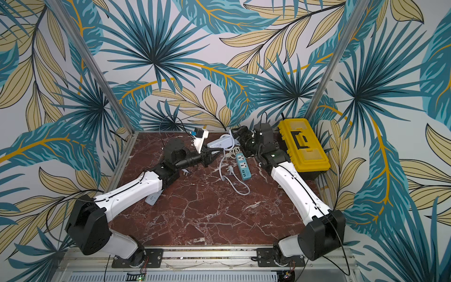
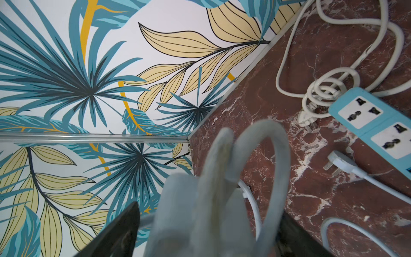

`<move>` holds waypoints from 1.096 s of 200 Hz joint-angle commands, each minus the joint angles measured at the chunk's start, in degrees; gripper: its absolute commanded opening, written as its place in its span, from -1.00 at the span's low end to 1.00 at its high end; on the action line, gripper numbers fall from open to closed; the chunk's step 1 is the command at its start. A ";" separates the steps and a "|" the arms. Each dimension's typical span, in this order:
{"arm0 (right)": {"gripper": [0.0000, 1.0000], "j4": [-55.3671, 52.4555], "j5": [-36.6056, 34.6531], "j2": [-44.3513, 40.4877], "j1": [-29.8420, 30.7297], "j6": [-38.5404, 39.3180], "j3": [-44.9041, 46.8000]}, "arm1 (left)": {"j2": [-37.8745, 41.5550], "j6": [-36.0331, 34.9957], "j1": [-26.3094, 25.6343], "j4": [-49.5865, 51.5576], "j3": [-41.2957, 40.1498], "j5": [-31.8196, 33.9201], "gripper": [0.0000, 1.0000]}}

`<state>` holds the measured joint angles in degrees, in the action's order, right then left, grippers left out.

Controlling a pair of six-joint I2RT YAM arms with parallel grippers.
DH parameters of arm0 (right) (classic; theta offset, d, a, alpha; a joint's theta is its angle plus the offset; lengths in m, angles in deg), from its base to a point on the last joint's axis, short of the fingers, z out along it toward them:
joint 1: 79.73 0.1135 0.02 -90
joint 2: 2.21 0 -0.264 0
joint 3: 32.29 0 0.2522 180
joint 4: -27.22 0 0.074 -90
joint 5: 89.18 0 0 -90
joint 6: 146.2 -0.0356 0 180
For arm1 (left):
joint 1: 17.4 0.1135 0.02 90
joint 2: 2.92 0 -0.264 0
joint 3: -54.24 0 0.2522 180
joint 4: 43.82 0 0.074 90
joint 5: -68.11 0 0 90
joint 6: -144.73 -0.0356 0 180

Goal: Wrap the cord around the power strip
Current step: Adjust the power strip.

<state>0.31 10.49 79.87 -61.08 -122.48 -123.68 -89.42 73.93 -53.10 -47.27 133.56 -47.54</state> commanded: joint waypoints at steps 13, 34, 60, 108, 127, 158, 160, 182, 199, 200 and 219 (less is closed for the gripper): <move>0.22 2.53 -2.78 0.72 0.51 0.26 0.29 | 1.05 -2.35 -1.02 -5.61 -0.62 -1.75 -0.92; -0.19 2.20 -4.44 -0.07 0.48 4.62 0.07 | 3.40 -0.61 0.15 -4.65 -3.60 -2.90 -0.47; -0.34 3.59 -3.32 -0.43 0.59 7.95 -0.04 | 5.40 3.53 3.78 3.65 -3.02 -7.45 -0.09; -0.41 6.11 -1.34 0.01 2.12 9.40 -0.03 | 0.59 -3.39 5.12 33.34 10.94 -13.07 0.25; -0.41 6.10 -1.32 0.03 2.76 9.66 -0.19 | -1.90 -6.39 5.15 41.43 14.93 -11.34 0.23; -0.38 5.90 -2.07 0.56 3.79 9.93 -1.19 | -4.43 -6.26 4.30 44.46 19.10 -11.90 0.09; -0.37 5.93 -2.13 0.66 3.90 9.92 -1.32 | -4.52 -6.32 4.17 44.52 19.33 -11.88 0.07; -0.36 6.20 -2.48 1.43 4.66 9.86 -2.47 | -5.92 -6.63 2.78 45.25 20.87 -11.37 -0.03; -0.35 5.86 -2.55 2.07 5.23 10.21 -3.34 | -6.42 -6.29 2.64 45.25 21.51 -10.92 -0.17; -0.35 5.86 -2.55 2.09 5.28 10.25 -3.42 | -6.41 -6.29 2.65 45.25 21.52 -10.87 -0.19; -0.31 5.55 -2.85 2.23 5.69 10.80 -3.53 | -6.53 -6.11 2.80 45.25 22.22 -9.83 -0.50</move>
<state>2.63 8.26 81.93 -56.09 -112.75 -125.21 -95.67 67.73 -50.37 -3.51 153.08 -57.97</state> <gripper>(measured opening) 0.532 0.307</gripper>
